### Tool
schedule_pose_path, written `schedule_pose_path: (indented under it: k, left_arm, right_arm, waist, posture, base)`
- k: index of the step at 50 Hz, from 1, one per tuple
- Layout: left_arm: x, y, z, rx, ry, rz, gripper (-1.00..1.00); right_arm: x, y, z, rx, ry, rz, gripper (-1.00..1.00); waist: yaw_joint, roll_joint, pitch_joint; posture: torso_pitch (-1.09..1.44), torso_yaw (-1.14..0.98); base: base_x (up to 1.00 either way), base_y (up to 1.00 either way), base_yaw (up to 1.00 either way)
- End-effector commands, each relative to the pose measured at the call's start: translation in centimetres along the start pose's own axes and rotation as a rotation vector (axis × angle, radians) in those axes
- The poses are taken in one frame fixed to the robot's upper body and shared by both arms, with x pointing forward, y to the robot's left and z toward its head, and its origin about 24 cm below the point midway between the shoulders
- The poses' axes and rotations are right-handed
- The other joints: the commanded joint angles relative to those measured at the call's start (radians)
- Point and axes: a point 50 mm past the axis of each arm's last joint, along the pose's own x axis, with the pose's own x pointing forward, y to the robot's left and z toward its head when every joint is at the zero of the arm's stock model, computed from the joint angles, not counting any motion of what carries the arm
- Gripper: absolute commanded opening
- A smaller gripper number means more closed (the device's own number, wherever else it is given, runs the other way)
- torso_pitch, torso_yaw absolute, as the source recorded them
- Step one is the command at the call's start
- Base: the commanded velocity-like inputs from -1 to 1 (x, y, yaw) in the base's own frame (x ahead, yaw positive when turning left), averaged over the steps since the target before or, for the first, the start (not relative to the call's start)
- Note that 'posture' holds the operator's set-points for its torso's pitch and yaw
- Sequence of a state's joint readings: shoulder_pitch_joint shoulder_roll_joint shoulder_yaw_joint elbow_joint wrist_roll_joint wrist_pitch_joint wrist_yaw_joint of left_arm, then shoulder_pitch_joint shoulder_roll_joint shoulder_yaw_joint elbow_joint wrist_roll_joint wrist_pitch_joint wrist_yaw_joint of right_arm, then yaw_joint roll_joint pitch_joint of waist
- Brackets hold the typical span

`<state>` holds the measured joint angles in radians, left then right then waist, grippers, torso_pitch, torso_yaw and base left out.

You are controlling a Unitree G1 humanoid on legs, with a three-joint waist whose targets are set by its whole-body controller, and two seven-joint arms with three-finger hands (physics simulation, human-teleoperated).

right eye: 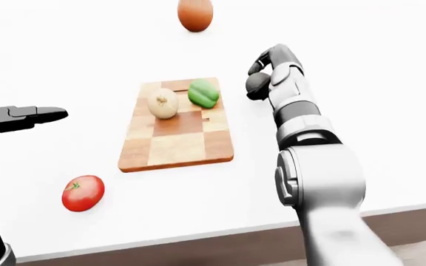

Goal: Place the avocado, onion, tomato and bell pepper on the cutting board.

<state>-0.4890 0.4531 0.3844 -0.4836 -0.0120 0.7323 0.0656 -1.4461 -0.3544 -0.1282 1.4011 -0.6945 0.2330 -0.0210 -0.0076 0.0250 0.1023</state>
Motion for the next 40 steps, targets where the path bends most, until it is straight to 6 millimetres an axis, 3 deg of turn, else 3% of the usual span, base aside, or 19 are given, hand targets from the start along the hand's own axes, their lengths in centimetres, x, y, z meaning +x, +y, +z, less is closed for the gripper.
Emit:
schedule_pose_path:
  k: [1,6,11,22,34,35,40]
  left_arm:
    - [0.0,0.5,1.5,0.003,-0.083,0.026,1.0]
    - [0.0,0.3,1.4,0.005,-0.081,0.023,1.0]
    - [0.0,0.3,1.2,0.004,-0.079,0.023,1.0]
    - [-0.1,0.0,0.5,0.006,-0.063,0.022,1.0]
    - [0.2,-0.2,0.2,0.007,-0.056,0.02,1.0]
    - [0.3,-0.5,0.0,0.01,-0.049,0.018,1.0]
    - [0.3,-0.6,-0.1,0.011,-0.047,0.014,1.0]
  right_arm:
    - [-0.4,-2.5,2.7,0.022,-0.107,-0.085,-1.0]
    - [-0.5,-3.0,3.2,0.022,-0.128,-0.094,-1.0]
    - [-0.6,-3.3,4.1,0.025,-0.169,-0.09,-1.0]
    - [-1.2,-3.4,6.4,0.053,-0.275,-0.056,-1.0]
    - [-1.7,-3.0,7.4,0.096,-0.34,-0.019,-1.0]
    - [-2.4,-2.1,8.1,0.111,-0.381,0.023,-1.0]
    - [-3.7,-1.7,7.9,0.109,-0.392,0.042,-1.0]
  waist:
    - [0.001,0.0,-0.04]
    - [0.0,0.002,-0.068]
    - [-0.001,0.002,-0.08]
    - [-0.002,0.006,-0.088]
    - [0.004,0.002,-0.093]
    - [0.004,0.001,-0.094]
    - [0.007,-0.002,-0.095]
  posture:
    - [0.05,0.0]
    - [0.0,0.0]
    - [0.0,0.0]
    - [0.0,0.0]
    - [0.0,0.0]
    - [0.0,0.0]
    - [0.0,0.0]
  base:
    - [0.0,0.0,0.0]
    - [0.0,0.0,0.0]
    - [0.0,0.0,0.0]
    - [0.0,0.0,0.0]
    - [0.0,0.0,0.0]
    - [0.0,0.0,0.0]
    - [0.0,0.0,0.0]
